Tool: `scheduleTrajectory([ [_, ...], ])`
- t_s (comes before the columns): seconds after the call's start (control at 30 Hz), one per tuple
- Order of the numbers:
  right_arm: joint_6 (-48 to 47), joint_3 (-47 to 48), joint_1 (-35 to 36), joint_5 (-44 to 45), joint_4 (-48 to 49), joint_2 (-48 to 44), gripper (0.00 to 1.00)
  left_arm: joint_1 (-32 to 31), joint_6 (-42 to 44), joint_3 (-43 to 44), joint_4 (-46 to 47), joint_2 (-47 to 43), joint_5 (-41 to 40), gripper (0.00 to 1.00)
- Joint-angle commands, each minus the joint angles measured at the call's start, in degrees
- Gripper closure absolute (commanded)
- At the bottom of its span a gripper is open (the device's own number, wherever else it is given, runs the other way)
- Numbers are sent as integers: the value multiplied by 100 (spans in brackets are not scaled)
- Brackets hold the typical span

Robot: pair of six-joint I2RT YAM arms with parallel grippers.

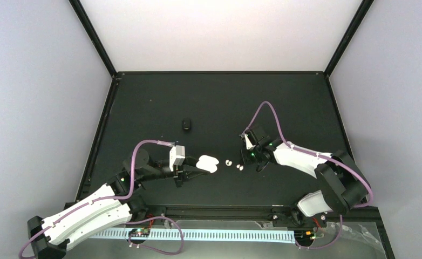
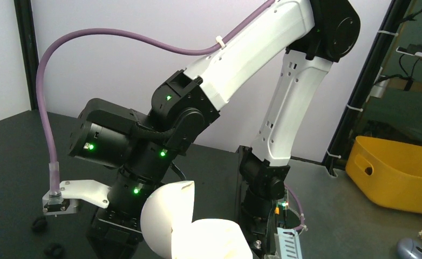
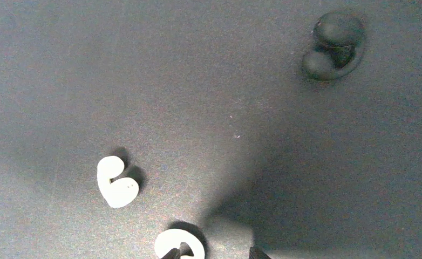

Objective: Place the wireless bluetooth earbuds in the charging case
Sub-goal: Pick up the earbud from the center of the board.

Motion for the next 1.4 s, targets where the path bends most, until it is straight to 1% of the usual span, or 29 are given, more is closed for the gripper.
scheduleTrajectory([
  [0.0, -86, 2, 119, 7, -40, 111, 68, 38, 28, -7, 109, -43, 86, 99],
  [0.23, -22, -66, 315, -1, -48, 178, 68, 33, 28, -25, 100, -67, 90, 98],
  [0.37, 19, -150, 361, -1, -4, 125, 70, 38, 24, -25, 109, -63, 95, 98],
  [0.7, 27, -145, 509, -137, 87, 101, 88, 35, 6, -17, 118, -47, 123, 98],
  [0.9, 88, -201, 521, -205, 98, -25, 93, 38, -7, -23, 108, -56, 134, 98],
  [1.03, 130, -240, 528, -240, 49, -177, 99, 38, 0, -16, 118, -55, 133, 99],
  [1.23, 215, -225, 528, -230, -77, -494, 99, 38, -15, -16, 118, -54, 133, 99],
  [1.37, 326, -163, 522, -152, -253, -1057, 99, 38, -16, -7, 110, -64, 130, 98],
])
